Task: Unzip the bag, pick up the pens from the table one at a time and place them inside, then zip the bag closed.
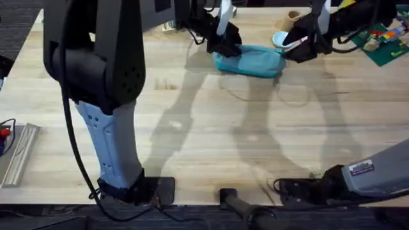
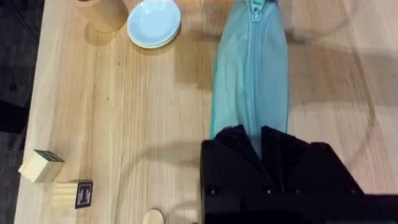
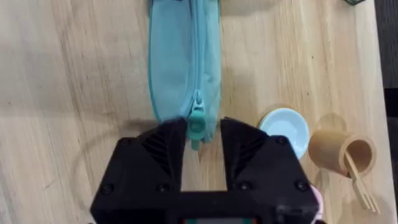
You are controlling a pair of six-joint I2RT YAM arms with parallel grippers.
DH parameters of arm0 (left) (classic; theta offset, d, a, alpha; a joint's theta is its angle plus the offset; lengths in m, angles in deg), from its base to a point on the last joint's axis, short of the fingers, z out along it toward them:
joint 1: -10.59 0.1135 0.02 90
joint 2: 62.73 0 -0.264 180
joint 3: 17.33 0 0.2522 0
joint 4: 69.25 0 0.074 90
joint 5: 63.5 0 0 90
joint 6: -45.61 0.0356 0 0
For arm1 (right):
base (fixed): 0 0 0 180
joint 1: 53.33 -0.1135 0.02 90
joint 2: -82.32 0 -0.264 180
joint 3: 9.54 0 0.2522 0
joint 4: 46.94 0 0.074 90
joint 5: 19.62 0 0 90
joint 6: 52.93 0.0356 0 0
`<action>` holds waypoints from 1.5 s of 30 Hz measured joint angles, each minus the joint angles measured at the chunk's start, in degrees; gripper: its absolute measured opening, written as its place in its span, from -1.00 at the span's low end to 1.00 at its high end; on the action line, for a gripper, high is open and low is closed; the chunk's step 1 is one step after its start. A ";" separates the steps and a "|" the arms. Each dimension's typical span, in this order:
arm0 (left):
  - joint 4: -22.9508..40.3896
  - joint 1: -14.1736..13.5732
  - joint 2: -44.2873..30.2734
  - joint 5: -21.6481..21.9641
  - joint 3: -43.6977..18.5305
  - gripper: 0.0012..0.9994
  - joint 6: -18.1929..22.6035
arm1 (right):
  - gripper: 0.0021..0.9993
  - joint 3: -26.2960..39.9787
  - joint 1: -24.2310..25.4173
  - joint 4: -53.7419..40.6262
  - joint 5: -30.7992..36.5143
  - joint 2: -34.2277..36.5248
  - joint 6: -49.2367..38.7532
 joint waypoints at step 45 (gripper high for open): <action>-0.04 -1.25 0.01 -1.49 0.01 -0.92 0.00 | -0.94 0.07 7.04 -12.57 -3.94 0.85 3.06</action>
